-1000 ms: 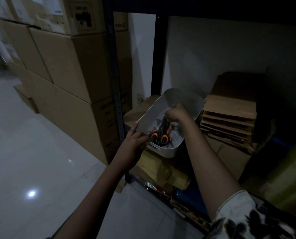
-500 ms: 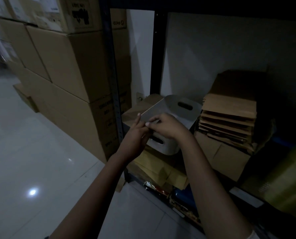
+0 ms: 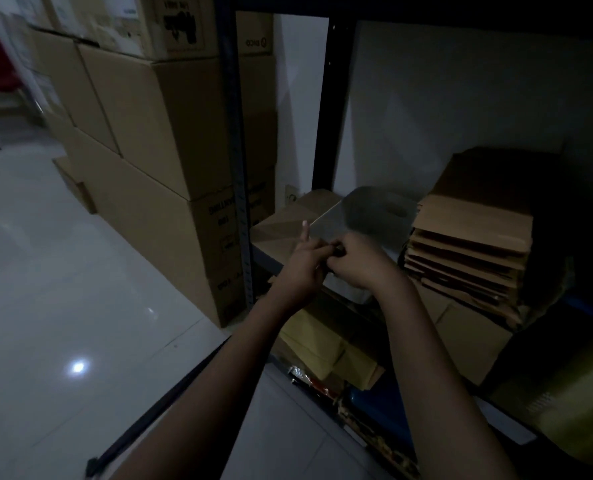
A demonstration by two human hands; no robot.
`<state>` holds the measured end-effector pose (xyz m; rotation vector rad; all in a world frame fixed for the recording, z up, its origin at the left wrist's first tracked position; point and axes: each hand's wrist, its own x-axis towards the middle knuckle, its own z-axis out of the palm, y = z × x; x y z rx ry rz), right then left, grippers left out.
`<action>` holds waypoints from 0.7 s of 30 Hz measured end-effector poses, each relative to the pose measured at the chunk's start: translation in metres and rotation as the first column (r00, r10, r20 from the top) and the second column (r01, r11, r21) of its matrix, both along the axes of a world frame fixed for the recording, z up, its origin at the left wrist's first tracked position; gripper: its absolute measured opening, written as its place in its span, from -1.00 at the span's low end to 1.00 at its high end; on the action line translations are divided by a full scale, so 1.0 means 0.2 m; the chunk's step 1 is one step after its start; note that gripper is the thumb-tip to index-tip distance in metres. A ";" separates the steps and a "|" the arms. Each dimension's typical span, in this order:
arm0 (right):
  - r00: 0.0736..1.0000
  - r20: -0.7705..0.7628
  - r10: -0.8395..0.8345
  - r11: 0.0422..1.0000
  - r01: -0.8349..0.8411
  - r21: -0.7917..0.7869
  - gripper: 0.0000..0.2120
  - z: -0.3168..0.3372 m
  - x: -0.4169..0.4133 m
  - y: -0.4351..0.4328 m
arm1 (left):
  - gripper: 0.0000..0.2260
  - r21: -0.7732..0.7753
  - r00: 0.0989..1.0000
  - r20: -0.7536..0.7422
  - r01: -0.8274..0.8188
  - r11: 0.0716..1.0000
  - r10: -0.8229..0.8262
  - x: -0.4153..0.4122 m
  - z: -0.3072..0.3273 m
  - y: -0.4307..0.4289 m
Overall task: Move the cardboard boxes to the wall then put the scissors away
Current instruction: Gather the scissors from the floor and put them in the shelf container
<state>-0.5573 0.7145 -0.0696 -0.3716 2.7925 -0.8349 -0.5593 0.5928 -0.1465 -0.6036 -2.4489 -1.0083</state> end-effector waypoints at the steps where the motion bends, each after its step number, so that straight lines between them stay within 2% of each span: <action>1: 1.000 -0.007 -0.006 1.000 0.006 -0.003 -0.80 -0.01 -0.01 0.01 | -0.75 0.008 1.000 0.010 0.006 1.000 -0.006 -0.01 0.00 0.01; 4: 0.998 -0.063 -0.013 0.999 0.011 -0.030 -0.76 -0.06 -0.03 0.02 | -0.77 -0.005 0.999 0.039 -0.006 1.000 0.006 -0.03 -0.02 0.01; 6: 0.989 -0.146 -0.030 0.993 0.013 -0.119 -0.65 -0.10 -0.02 -0.01 | -0.63 0.028 0.999 0.034 -0.013 1.000 0.012 -0.02 -0.04 0.01; 8: 0.951 -0.303 -0.067 0.983 0.011 -0.183 -0.59 -0.12 0.01 -0.07 | -0.47 0.152 0.997 0.003 -0.073 0.986 0.073 0.03 -0.05 0.00; 10: 0.904 -0.419 -0.085 0.961 -0.037 -0.274 -0.58 -0.13 0.05 -0.15 | -0.48 0.259 0.985 -0.015 -0.162 0.952 0.171 0.07 -0.05 -0.04; 12: 0.912 -0.404 -0.067 0.924 -0.095 -0.370 -0.60 -0.16 0.09 -0.24 | -0.51 0.300 0.970 0.021 -0.236 0.924 0.241 0.13 -0.05 -0.10; 17: 0.951 -0.298 0.080 0.879 -0.209 -0.429 -0.67 -0.38 0.25 -0.53 | -0.53 0.312 0.907 0.214 -0.416 0.854 0.364 0.40 -0.20 -0.36; 19: 0.956 -0.254 0.144 0.859 -0.248 -0.448 -0.69 -0.49 0.33 -0.67 | -0.54 0.310 0.849 0.245 -0.525 0.792 0.468 0.55 -0.32 -0.49; 21: 0.961 -0.193 0.199 0.847 -0.268 -0.459 -0.69 -0.64 0.45 -0.79 | -0.57 0.324 0.763 0.331 -0.644 0.693 0.555 0.73 -0.47 -0.58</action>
